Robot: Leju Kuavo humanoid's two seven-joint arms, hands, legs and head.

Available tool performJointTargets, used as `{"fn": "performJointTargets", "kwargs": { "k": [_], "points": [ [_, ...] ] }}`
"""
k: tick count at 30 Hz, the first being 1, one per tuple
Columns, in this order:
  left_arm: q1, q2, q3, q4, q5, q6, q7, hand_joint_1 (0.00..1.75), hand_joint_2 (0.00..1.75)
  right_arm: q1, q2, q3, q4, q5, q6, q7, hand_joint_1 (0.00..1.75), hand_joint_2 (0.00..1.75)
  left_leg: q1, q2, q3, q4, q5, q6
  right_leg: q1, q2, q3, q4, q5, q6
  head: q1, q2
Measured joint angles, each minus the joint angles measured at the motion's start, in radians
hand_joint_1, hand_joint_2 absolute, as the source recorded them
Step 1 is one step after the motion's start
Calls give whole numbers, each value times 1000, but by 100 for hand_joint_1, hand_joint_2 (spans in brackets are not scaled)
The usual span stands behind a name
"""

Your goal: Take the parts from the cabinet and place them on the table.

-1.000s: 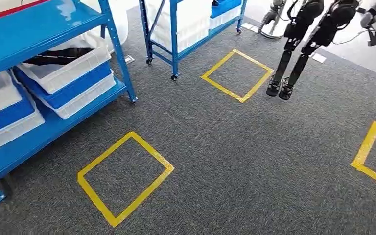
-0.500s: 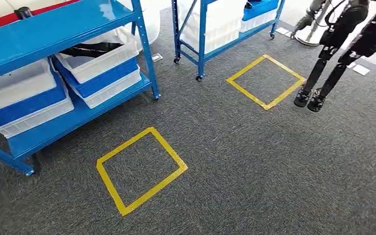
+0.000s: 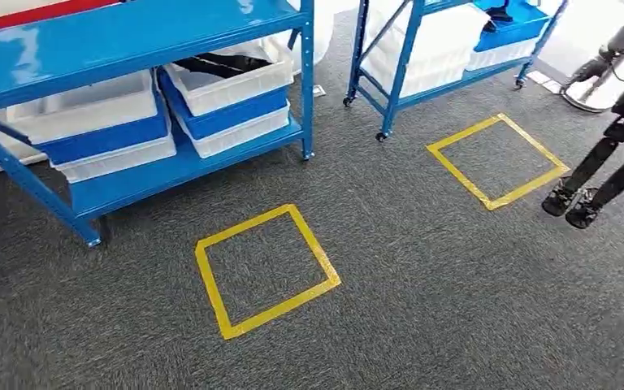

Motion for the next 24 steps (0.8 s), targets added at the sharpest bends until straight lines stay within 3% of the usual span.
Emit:
{"fn": "performJointTargets", "kwargs": {
  "k": [1,2,3,4,5,6,8,9,10,11,12,14,15,16,17,18,19,20,21,22,23,24],
  "points": [
    [1,0,1,0,1,1,-1,0,0,1,-2,0,0,1,1,0,0,0,1,-16,1,0,1,-1,-3,1,8,-18,15,9,-1,0],
    [1,0,3,0,2,2,-2,0,0,0,-3,0,0,2,1,0,0,0,2,-30,2,2,2,-3,-7,3,33,-77,46,20,0,0],
    [1,0,4,0,2,2,-4,0,0,-1,-5,0,0,2,1,0,0,0,4,-47,2,4,2,-6,-12,12,79,-175,92,35,-1,0],
    [1,0,5,0,2,2,-5,0,0,-3,-5,0,0,2,1,0,0,0,6,-59,1,9,1,-11,-21,37,119,-265,129,45,0,0],
    [2,0,7,0,2,2,-6,0,0,-3,-5,0,0,2,2,0,0,0,1,-68,-2,12,1,-21,-17,73,122,-279,124,40,2,0],
    [1,0,7,0,2,3,-6,0,0,-3,-3,0,0,2,4,0,0,0,-1,-75,-7,19,0,-25,-14,70,116,-291,132,29,7,0],
    [1,1,7,0,3,3,-8,0,0,-8,-4,0,0,2,4,0,0,0,0,-87,-10,10,7,-33,-8,57,122,-286,134,19,2,0],
    [2,3,8,0,4,3,-8,0,0,-5,-3,1,0,3,4,0,0,0,3,-98,-15,11,11,-38,-14,45,126,-286,138,11,1,0],
    [3,4,9,0,5,3,-8,0,0,-6,0,1,0,2,3,0,0,0,6,-79,-20,21,3,-40,-20,32,125,-288,142,5,2,0],
    [2,3,11,0,7,3,-10,0,0,-6,-1,1,0,0,0,-2,0,0,0,-23,-33,53,-21,-44,-17,29,124,-288,144,1,-4,0],
    [2,2,12,0,7,2,-13,0,0,-5,0,1,0,-3,1,-4,0,0,0,9,-61,113,-59,-48,-14,19,124,-288,142,-12,-13,0],
    [2,2,13,0,6,0,-14,0,0,-3,-2,1,0,2,8,-4,0,0,3,30,-134,270,-129,-53,-5,-2,122,-288,139,-22,-14,0],
    [2,2,13,0,5,0,-14,0,0,-2,-5,1,0,2,7,-3,0,0,3,34,-161,325,-139,-53,-1,-12,120,-288,137,-24,-13,0],
    [3,2,14,0,5,0,-14,0,0,-2,-5,1,0,2,5,-2,0,0,3,34,-159,323,-126,-50,2,-17,115,-288,135,-26,-14,0],
    [3,2,14,0,5,0,-14,0,0,-2,-5,1,0,2,4,-2,0,0,2,34,-136,280,-97,-43,6,-21,115,-288,134,-28,-14,0],
    [3,2,14,0,5,1,-14,0,0,-3,-3,1,0,2,3,-2,0,0,0,34,-100,215,-65,-34,9,-23,118,-289,132,-30,-14,0],
    [3,2,14,0,5,2,-14,0,0,-5,-3,1,0,2,3,-1,0,0,-8,39,-36,104,-27,-14,14,-25,122,-290,130,-32,-14,0],
    [2,3,15,0,5,2,-14,0,0,-5,0,1,0,2,3,0,0,0,-19,57,2,39,-25,8,12,-26,126,-291,128,-32,-13,0],
    [1,3,15,0,2,3,-14,0,0,-4,2,1,0,1,3,1,0,0,-21,71,6,29,-34,14,25,-31,126,-291,124,-25,-6,0],
    [0,2,15,0,1,3,-15,0,0,-4,1,1,0,1,3,1,0,0,-27,66,7,25,-35,13,12,-32,129,-297,123,-22,-11,0],
    [1,1,15,0,1,4,-14,0,0,-4,3,1,0,1,3,1,0,0,-28,60,11,10,-33,20,12,-39,149,-294,134,-15,-11,0],
    [3,1,16,0,1,4,-14,0,0,-1,5,1,0,1,4,1,0,0,-31,55,13,-4,-31,24,14,-41,149,-282,149,3,-12,0]
  ]
}}
